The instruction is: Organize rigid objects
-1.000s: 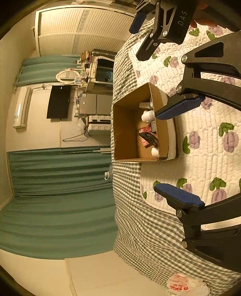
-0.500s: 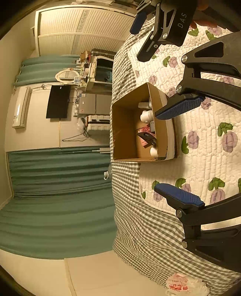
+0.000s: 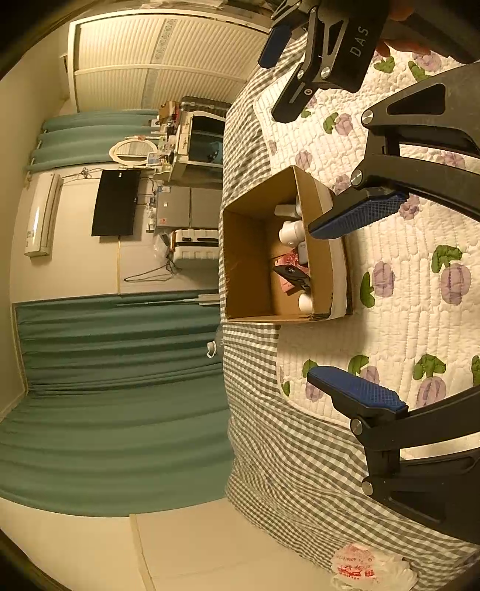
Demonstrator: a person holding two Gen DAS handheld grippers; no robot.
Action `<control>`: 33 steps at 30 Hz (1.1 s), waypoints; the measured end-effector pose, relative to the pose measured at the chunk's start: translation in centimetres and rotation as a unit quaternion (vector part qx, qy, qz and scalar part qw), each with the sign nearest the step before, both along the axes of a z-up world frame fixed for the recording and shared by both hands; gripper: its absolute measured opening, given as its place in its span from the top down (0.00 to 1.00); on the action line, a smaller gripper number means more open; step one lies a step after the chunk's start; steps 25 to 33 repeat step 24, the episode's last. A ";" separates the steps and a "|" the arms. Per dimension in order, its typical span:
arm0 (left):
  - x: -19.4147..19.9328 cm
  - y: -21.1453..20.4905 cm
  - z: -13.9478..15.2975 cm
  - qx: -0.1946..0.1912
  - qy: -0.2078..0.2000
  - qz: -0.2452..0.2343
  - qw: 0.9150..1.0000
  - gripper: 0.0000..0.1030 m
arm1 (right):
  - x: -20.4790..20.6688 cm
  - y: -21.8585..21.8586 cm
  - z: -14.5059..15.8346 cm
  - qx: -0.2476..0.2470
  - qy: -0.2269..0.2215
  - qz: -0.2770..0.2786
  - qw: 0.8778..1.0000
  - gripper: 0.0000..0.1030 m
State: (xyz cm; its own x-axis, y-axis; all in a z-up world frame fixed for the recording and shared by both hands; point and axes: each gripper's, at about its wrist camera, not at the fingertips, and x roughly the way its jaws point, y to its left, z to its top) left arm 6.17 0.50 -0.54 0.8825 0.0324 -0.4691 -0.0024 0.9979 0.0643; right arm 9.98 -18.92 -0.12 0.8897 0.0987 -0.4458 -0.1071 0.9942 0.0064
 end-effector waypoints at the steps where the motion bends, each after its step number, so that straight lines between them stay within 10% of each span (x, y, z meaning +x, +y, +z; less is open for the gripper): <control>1: 0.1 0.0 0.0 0.000 0.001 0.000 1.000 0.28 | 0.0 0.0 0.0 0.002 -0.002 0.000 1.000 0.00; 33: 0.1 -0.1 -0.3 0.004 0.004 -0.003 1.000 0.28 | 0.3 0.2 -0.7 -0.002 0.003 -0.003 1.000 0.00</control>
